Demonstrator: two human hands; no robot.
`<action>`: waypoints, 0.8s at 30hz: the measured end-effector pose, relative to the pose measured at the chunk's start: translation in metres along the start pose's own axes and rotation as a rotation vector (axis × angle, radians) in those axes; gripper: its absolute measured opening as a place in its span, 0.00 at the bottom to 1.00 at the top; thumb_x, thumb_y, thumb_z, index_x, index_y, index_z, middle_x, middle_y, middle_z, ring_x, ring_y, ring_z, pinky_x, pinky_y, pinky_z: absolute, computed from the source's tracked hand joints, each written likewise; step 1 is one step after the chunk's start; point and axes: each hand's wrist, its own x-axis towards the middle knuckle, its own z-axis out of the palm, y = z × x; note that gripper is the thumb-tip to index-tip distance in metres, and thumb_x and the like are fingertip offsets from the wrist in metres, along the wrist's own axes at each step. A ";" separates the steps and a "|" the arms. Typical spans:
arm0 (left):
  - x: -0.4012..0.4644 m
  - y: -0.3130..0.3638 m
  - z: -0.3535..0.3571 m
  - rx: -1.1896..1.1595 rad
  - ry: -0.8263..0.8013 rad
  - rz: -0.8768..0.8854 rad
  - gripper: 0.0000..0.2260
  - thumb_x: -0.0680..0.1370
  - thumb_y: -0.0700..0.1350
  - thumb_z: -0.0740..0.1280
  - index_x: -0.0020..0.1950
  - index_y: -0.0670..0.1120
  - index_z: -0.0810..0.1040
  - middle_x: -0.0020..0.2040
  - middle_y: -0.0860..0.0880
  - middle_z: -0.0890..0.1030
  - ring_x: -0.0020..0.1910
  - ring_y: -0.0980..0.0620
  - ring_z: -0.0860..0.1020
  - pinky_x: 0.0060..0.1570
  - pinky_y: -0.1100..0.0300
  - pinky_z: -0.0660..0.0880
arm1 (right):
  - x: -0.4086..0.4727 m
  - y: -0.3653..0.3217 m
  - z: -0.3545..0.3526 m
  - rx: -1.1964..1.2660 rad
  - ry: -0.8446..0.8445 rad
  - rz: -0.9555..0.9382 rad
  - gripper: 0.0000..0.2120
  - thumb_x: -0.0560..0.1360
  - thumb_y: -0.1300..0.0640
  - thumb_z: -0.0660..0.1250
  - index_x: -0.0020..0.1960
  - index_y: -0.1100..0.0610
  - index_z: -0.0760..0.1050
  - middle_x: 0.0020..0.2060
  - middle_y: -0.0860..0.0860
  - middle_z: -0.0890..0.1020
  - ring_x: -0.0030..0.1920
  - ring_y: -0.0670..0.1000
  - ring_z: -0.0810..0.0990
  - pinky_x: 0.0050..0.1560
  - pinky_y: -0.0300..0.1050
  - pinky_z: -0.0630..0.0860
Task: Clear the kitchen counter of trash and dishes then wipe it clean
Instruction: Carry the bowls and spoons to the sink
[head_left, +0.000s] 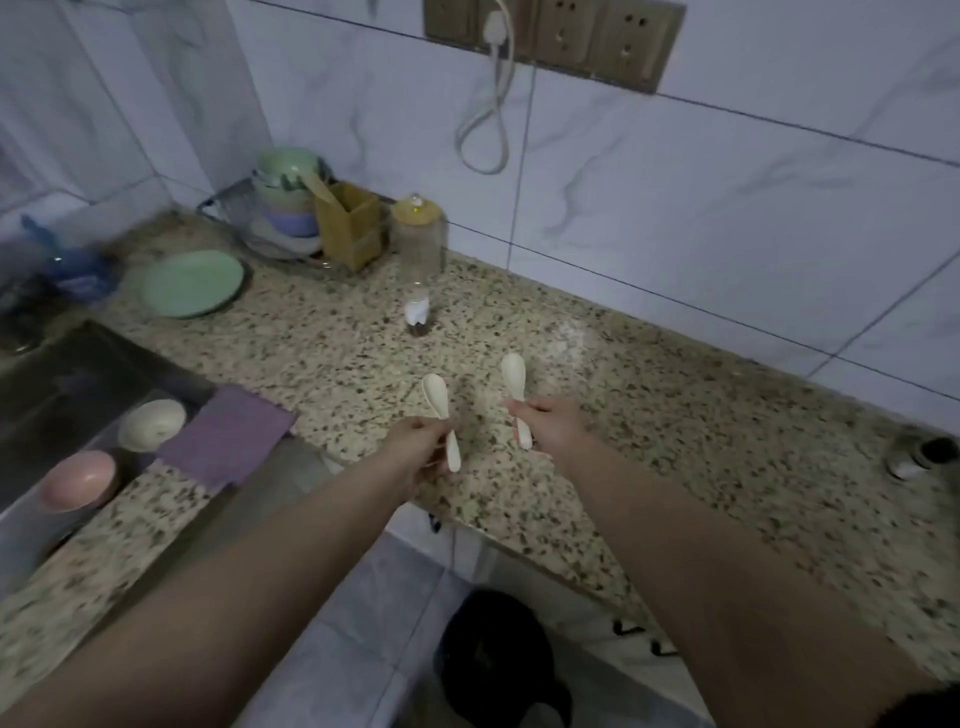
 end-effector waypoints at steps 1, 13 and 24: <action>-0.003 0.000 -0.023 -0.036 0.009 -0.002 0.12 0.78 0.45 0.69 0.59 0.40 0.77 0.52 0.43 0.83 0.46 0.46 0.82 0.31 0.59 0.79 | -0.006 -0.007 0.022 -0.007 -0.031 -0.014 0.11 0.76 0.52 0.72 0.42 0.60 0.82 0.39 0.57 0.84 0.40 0.53 0.82 0.47 0.50 0.82; -0.048 -0.026 -0.268 -0.361 0.159 0.152 0.08 0.76 0.30 0.65 0.53 0.39 0.74 0.46 0.37 0.79 0.39 0.47 0.79 0.27 0.60 0.78 | -0.093 -0.071 0.279 -0.050 -0.320 -0.167 0.11 0.81 0.54 0.64 0.44 0.60 0.76 0.28 0.52 0.76 0.24 0.48 0.73 0.23 0.37 0.66; -0.068 -0.065 -0.402 -0.616 0.420 0.105 0.04 0.79 0.35 0.66 0.45 0.41 0.76 0.29 0.46 0.79 0.27 0.53 0.78 0.23 0.68 0.75 | -0.096 -0.074 0.428 -0.322 -0.469 -0.022 0.08 0.82 0.58 0.57 0.48 0.57 0.73 0.31 0.51 0.73 0.25 0.48 0.67 0.23 0.39 0.61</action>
